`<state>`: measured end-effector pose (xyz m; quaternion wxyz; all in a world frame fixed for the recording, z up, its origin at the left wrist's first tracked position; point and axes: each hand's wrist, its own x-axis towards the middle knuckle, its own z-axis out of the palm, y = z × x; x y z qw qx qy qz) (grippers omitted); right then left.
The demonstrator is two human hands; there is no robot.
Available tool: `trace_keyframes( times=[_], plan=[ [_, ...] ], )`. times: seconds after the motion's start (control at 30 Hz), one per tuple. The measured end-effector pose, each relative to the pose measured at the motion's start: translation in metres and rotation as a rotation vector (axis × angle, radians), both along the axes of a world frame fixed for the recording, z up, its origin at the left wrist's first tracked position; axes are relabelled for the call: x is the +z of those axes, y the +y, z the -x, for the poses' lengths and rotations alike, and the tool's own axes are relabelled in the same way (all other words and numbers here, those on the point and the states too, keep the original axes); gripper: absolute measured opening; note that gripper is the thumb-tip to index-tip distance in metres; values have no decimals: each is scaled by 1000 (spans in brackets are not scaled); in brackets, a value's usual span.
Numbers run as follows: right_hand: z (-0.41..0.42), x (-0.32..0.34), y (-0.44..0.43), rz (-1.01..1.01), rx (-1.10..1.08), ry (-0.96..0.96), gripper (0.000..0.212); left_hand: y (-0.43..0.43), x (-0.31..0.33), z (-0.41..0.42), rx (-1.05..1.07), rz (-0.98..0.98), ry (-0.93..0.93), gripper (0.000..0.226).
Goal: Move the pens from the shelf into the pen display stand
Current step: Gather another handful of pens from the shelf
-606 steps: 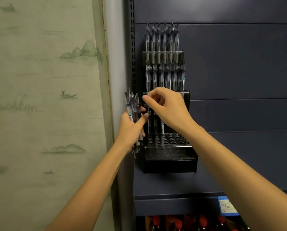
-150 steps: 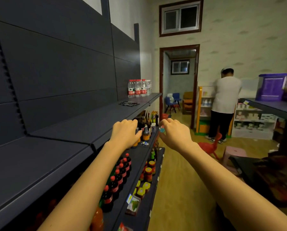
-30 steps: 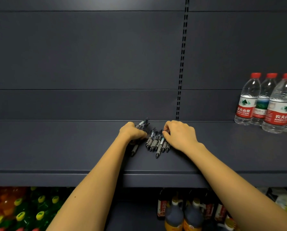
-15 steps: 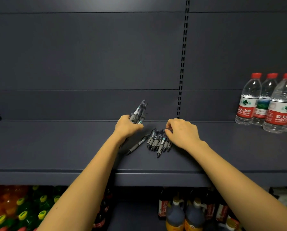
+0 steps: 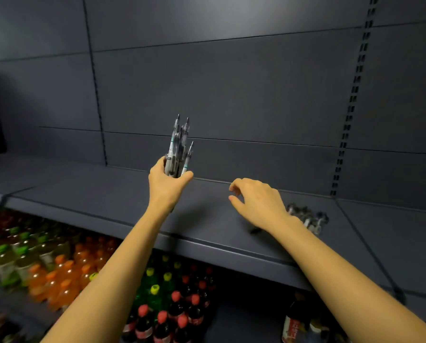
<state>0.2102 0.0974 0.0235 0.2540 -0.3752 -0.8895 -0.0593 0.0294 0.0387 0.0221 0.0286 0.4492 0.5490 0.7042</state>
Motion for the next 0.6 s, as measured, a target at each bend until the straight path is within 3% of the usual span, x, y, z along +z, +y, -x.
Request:
trace_keyframes(
  times=[0.47,0.6],
  plan=[
    [184,-24,-126,45,537,-38,29,-208,-41,125,547,-16,-40,30],
    [231,-28,-167,48,640,-56,31,-265,-49,155,672,0,-47,19]
  ],
)
